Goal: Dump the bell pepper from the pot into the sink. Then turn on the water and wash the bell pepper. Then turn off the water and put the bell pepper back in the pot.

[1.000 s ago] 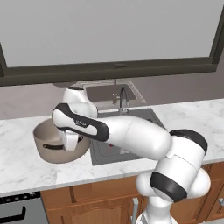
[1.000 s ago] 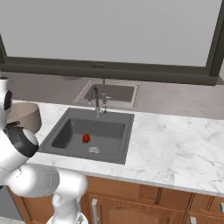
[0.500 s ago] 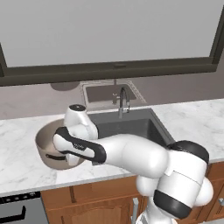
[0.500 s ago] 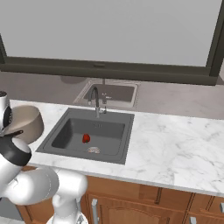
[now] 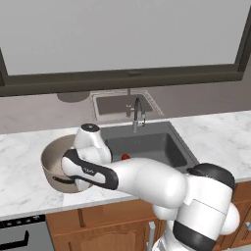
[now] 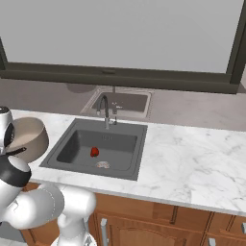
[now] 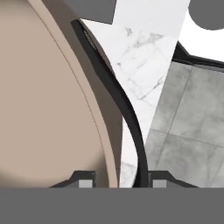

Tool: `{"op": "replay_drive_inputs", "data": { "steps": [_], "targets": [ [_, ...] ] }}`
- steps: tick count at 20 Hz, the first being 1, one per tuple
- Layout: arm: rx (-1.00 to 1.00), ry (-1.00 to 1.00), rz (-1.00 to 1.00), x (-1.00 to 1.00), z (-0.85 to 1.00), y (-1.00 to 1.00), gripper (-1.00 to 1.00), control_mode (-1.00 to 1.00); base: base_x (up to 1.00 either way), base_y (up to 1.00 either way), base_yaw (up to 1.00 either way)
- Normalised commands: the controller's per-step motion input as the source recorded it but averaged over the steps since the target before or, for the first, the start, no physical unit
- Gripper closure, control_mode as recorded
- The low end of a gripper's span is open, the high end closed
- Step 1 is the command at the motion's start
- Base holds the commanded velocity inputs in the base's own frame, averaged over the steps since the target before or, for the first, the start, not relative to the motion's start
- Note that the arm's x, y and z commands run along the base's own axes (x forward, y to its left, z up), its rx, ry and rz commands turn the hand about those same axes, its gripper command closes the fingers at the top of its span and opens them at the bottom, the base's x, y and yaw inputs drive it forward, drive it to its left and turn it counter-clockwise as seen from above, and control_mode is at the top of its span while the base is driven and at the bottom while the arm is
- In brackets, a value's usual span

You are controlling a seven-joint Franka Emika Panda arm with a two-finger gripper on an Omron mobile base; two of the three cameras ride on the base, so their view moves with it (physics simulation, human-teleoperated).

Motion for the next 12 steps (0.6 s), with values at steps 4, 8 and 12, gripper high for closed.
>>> {"op": "replay_drive_inputs", "data": {
  "steps": [4,8,12],
  "targets": [
    [0.03,0.0,0.0,0.0,-0.27,0.0,1.0,-1.0,0.0,0.0,0.0],
    [0.01,0.0,0.0,0.0,-0.18,0.0,-1.0,-1.0,0.0,0.0,0.0],
    [0.0,0.0,0.0,0.0,-0.03,0.0,-1.0,-1.0,0.0,0.0,0.0]
  ]
}}
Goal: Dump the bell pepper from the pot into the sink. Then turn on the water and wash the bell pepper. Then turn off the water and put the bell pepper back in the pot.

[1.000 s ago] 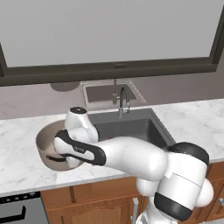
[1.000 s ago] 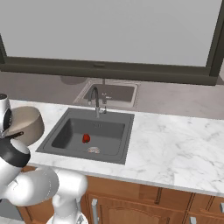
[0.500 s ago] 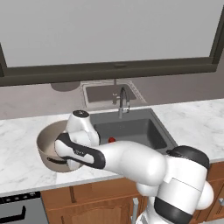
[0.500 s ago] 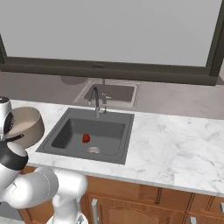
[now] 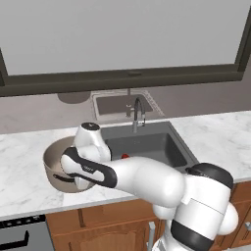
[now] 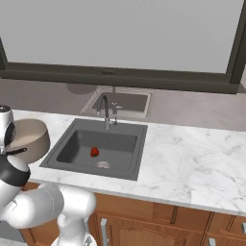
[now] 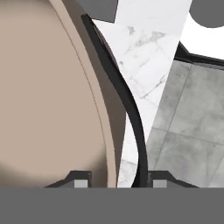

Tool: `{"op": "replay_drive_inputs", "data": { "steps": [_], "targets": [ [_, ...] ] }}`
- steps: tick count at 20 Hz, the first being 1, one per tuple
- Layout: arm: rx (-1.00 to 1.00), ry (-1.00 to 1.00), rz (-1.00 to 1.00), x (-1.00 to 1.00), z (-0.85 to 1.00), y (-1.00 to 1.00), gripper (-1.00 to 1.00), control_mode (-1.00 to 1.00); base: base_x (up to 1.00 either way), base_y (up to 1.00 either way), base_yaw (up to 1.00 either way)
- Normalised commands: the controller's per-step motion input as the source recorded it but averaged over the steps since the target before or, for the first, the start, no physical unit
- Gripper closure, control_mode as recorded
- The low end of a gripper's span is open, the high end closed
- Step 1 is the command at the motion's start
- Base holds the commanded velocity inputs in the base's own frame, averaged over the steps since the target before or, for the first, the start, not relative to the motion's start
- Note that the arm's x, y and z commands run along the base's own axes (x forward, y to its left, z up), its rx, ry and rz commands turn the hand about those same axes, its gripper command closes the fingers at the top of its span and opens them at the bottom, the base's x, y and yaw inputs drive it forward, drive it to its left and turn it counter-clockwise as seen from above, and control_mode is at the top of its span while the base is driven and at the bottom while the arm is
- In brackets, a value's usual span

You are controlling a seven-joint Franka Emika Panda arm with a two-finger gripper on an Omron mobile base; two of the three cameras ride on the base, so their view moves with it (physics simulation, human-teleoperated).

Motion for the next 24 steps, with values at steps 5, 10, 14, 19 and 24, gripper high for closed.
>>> {"op": "replay_drive_inputs", "data": {
  "steps": [5,10,14,19,24],
  "targets": [
    [0.0,0.0,0.0,-0.08,0.04,0.0,-1.0,-1.0,0.0,0.0,0.0],
    [0.0,-0.04,0.0,-0.15,0.53,-0.15,-1.0,-1.0,0.0,0.0,0.0],
    [0.0,-0.08,0.0,-0.24,0.94,-0.2,-1.0,-1.0,0.0,0.0,0.0],
    [0.0,-0.06,0.0,-0.29,1.0,-0.28,-1.0,-1.0,0.0,0.0,0.0],
    [0.04,-0.01,0.0,-0.52,0.86,-0.66,-1.0,-1.0,0.0,0.0,0.0]
  ]
}}
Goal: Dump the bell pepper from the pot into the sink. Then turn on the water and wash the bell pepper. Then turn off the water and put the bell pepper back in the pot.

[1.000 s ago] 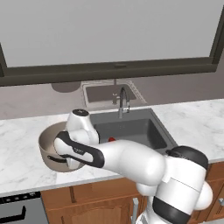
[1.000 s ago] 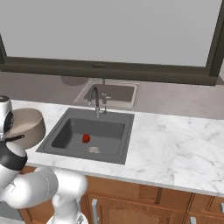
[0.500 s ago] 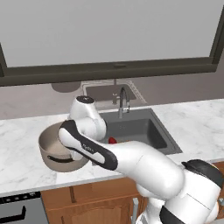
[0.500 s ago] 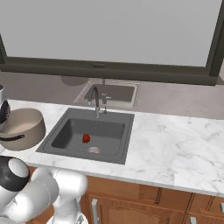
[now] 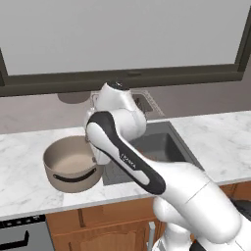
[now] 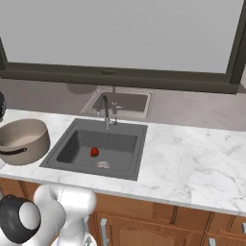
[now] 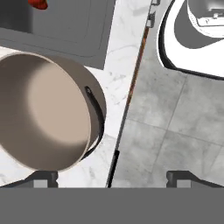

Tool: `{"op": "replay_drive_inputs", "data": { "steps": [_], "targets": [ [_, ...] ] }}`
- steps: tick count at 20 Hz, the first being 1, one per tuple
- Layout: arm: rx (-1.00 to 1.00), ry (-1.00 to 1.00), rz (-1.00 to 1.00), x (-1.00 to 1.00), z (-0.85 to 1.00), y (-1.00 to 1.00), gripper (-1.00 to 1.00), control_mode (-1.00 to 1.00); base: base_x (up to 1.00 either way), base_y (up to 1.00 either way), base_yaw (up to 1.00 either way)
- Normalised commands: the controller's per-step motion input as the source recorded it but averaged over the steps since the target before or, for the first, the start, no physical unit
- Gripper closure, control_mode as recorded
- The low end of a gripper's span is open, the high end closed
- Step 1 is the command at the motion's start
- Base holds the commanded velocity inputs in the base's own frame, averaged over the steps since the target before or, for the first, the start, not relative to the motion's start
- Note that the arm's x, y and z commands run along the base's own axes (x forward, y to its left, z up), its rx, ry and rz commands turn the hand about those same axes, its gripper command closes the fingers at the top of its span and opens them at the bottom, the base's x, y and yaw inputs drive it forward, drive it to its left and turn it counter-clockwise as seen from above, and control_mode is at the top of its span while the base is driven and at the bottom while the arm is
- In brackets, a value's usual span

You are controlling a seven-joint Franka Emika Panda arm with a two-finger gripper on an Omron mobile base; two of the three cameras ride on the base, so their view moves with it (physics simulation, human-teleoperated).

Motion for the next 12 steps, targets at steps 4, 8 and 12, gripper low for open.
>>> {"op": "replay_drive_inputs", "data": {
  "steps": [4,8,12],
  "targets": [
    [0.13,0.01,-0.08,-0.58,0.45,-0.99,-1.0,-1.0,0.0,0.0,0.0],
    [0.21,0.03,-0.19,-0.56,0.21,-1.0,-1.0,-1.0,0.0,0.0,0.0],
    [0.19,0.0,-0.22,-0.51,0.03,-1.0,-1.0,-1.0,0.0,0.0,0.0]
  ]
}}
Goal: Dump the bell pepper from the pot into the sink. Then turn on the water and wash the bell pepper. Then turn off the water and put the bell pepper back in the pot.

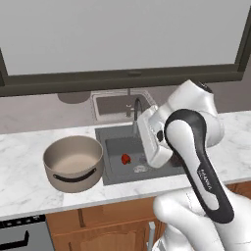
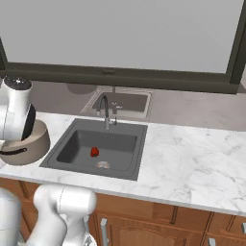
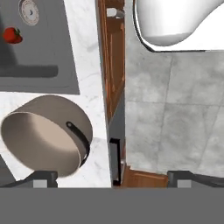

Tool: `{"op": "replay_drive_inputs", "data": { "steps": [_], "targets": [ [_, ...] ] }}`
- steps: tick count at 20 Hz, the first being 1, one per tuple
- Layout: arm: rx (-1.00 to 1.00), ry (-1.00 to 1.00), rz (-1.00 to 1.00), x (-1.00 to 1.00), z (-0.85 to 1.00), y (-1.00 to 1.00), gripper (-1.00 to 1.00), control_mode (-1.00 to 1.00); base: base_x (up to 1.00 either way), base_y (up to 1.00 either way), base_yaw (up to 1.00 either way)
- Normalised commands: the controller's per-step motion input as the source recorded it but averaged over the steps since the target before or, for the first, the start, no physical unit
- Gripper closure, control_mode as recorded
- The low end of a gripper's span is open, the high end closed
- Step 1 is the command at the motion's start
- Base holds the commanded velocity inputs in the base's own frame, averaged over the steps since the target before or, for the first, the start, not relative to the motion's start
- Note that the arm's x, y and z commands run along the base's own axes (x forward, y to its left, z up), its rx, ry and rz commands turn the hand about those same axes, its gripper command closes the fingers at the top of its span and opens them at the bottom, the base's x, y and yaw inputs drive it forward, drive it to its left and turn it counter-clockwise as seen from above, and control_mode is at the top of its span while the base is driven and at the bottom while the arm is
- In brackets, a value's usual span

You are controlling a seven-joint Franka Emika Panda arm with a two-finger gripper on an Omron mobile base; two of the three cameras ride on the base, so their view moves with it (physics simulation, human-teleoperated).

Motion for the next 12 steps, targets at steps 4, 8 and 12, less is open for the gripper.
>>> {"op": "replay_drive_inputs", "data": {
  "steps": [4,8,12],
  "targets": [
    [0.15,0.0,-0.24,-0.16,0.0,-1.0,-1.0,-1.0,0.0,0.0,0.0],
    [0.09,0.0,-0.27,0.0,0.0,-1.0,-1.0,-1.0,0.0,0.0,0.0],
    [0.09,0.01,-0.27,0.27,0.0,-1.0,-1.0,-1.0,0.0,0.0,0.0]
  ]
}}
